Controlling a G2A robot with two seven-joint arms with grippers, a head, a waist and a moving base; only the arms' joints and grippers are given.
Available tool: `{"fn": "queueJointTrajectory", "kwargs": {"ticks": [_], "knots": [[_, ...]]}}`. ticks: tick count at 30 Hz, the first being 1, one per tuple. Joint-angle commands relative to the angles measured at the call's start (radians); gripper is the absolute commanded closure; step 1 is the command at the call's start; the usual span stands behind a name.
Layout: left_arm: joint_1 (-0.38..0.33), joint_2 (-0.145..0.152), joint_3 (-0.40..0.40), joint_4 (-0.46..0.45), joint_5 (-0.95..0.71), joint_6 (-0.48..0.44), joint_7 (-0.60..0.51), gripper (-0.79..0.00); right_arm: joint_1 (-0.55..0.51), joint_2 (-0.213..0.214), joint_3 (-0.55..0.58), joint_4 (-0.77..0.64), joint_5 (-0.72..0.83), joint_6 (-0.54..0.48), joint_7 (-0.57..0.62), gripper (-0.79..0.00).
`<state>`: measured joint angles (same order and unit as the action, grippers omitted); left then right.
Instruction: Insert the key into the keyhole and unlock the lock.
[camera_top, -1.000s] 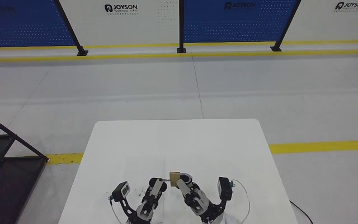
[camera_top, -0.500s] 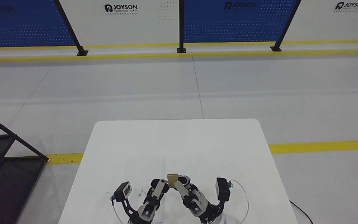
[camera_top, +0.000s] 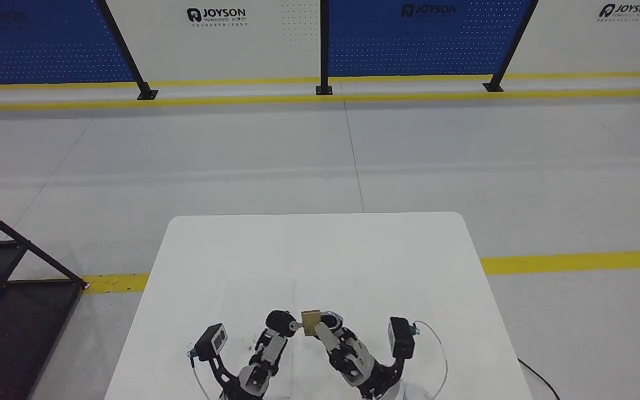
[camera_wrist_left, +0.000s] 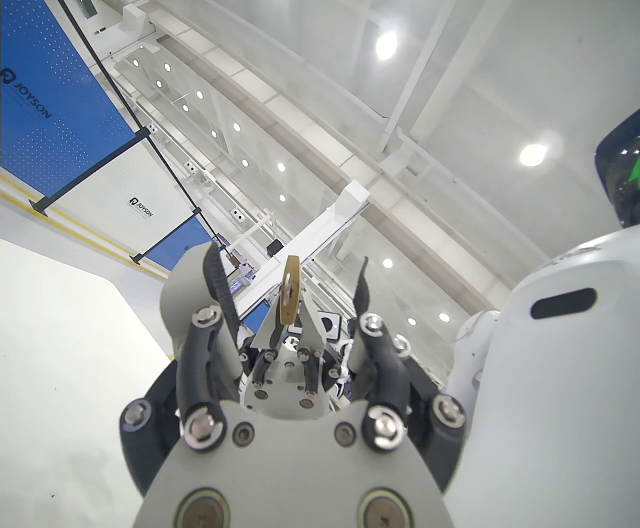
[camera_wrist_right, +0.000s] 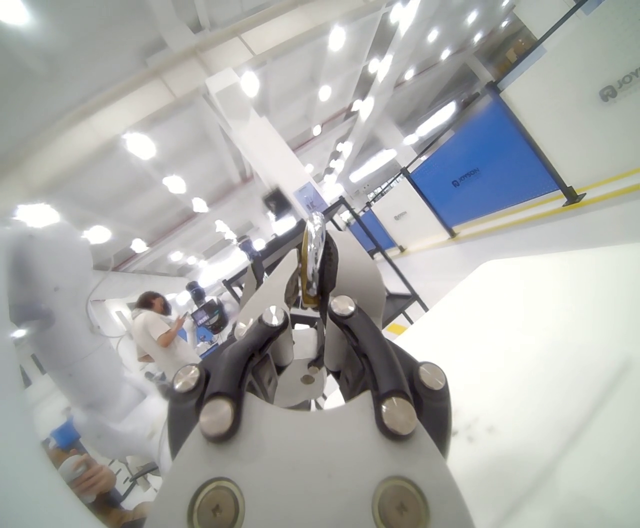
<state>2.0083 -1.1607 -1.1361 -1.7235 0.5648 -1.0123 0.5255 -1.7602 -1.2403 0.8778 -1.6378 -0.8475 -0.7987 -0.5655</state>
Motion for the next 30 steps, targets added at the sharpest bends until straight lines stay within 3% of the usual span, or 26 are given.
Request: {"fn": "queueJointTrajectory", "kwargs": {"ticks": [1,10,14,16,17,18,22,30], "knots": [[0.006,0.012,-0.029,-0.008,-0.011,0.000,-0.013,-0.785,-0.001,0.002,0.008,0.000,0.007,-0.005,0.001,0.000],[0.003,0.103,-0.096,-0.037,-0.088,0.000,-0.205,-0.785,-0.022,0.015,0.043,-0.018,0.032,-0.011,0.078,0.000],[-0.009,0.145,-0.092,-0.041,-0.147,0.000,-0.312,-0.680,-0.020,0.018,0.040,-0.029,0.058,0.011,0.147,0.000],[-0.015,0.161,-0.090,-0.040,-0.178,0.000,-0.340,-0.542,-0.017,0.018,0.036,-0.032,0.064,0.020,0.164,0.000],[-0.016,0.166,-0.088,-0.040,-0.187,0.000,-0.348,-0.514,-0.017,0.018,0.035,-0.034,0.066,0.022,0.168,0.000],[-0.021,0.175,-0.084,-0.040,-0.204,0.000,-0.364,-0.382,-0.016,0.017,0.033,-0.035,0.068,0.025,0.173,0.000],[-0.034,0.196,-0.071,-0.036,-0.236,0.000,-0.382,-0.311,-0.015,0.018,0.032,-0.037,0.067,0.030,0.179,0.000],[-0.052,0.222,-0.039,-0.024,-0.194,0.000,-0.354,-0.283,-0.014,0.018,0.032,-0.037,0.068,0.033,0.178,0.000]]}}
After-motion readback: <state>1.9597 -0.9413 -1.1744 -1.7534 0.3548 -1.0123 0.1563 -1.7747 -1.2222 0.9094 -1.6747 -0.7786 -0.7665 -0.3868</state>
